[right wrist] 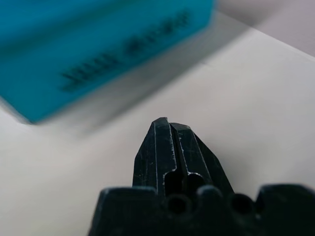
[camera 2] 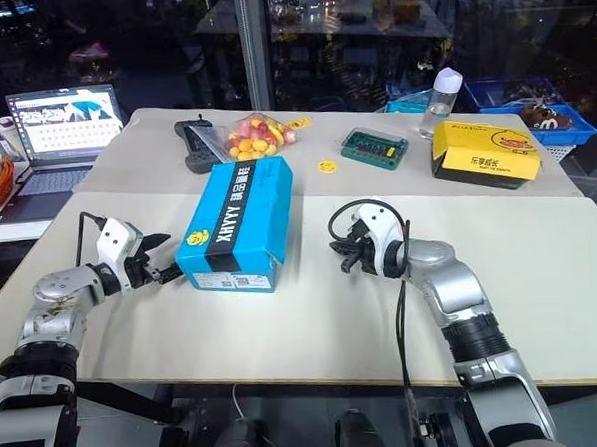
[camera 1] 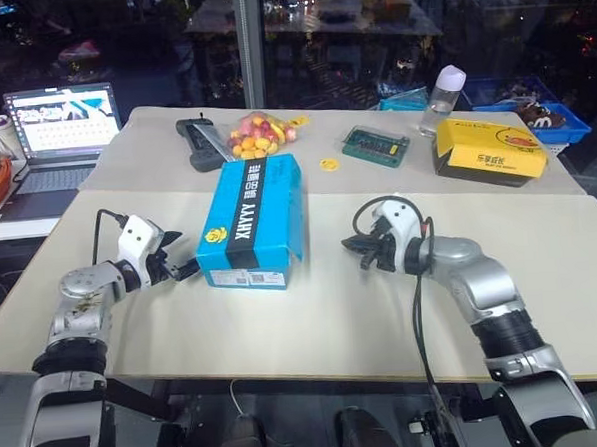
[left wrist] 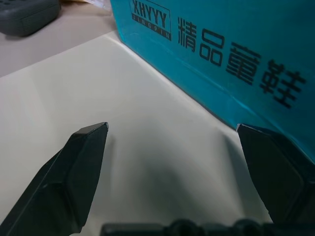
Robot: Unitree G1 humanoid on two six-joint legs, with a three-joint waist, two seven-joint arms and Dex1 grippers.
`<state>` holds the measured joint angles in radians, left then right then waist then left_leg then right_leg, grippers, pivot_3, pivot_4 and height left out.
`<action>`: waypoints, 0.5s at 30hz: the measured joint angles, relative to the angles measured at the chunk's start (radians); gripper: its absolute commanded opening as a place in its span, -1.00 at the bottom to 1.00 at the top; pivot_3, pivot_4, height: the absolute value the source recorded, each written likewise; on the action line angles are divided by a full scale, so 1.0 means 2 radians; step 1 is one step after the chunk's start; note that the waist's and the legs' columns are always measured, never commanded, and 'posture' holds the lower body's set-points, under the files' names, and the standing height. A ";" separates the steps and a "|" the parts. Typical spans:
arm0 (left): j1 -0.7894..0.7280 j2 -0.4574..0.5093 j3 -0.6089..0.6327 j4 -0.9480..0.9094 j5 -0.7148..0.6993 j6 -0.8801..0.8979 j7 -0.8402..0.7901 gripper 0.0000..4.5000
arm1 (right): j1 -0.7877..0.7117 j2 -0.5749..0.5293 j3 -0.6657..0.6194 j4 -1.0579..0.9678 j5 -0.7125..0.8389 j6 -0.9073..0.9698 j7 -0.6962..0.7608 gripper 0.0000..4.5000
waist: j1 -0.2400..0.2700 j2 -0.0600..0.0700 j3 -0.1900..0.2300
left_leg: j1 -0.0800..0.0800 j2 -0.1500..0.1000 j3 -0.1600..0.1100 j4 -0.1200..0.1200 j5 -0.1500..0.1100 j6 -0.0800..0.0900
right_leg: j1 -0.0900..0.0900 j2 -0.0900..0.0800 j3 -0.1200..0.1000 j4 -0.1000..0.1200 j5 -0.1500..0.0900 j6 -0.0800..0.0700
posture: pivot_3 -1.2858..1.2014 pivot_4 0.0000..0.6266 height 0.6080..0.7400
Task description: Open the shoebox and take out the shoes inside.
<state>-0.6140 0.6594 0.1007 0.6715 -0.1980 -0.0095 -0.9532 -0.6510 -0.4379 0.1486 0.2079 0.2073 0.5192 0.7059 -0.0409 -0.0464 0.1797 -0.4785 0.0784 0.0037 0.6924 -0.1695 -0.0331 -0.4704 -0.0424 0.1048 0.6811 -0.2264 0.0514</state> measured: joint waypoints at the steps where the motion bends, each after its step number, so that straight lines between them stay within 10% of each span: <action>1: -0.004 -0.003 -0.001 0.003 0.001 -0.005 -0.001 0.35 | -0.005 0.007 0.004 0.014 -0.009 -0.013 -0.001 -1.00 | -0.001 0.000 0.000 | 0.000 0.000 0.000 0.000 0.000 0.000 | 0.000 0.000 0.000 0.000 0.000 0.000 | 0.03 -0.52 -0.02; 6: -0.015 -0.022 -0.015 0.024 0.018 -0.020 0.000 -0.44 | -0.034 0.039 0.034 0.071 -0.053 -0.048 -0.012 -1.00 | -0.002 0.000 0.000 | 0.000 0.000 0.000 0.000 0.000 0.000 | 0.000 0.000 0.000 0.001 0.000 0.000 | 0.03 -0.52 -0.02; 15: -0.004 -0.040 -0.037 -0.028 0.021 -0.011 -0.015 -0.44 | -0.050 0.091 0.061 0.065 -0.079 -0.046 -0.016 -1.00 | 0.003 0.000 0.000 | -0.001 0.000 0.000 0.001 0.000 0.000 | 0.000 0.000 0.000 0.001 0.000 0.002 | 0.03 -0.52 -0.02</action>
<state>-0.6227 0.5788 0.0275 0.6152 -0.1559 -0.0314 -0.9835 -0.7501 -0.2567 0.2696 0.3372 0.0497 0.4266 0.6741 -0.0353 -0.0459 0.1800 -0.4799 0.0783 0.0038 0.6934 -0.1686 -0.0337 -0.4705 -0.0425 0.1048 0.6835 -0.2272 0.0548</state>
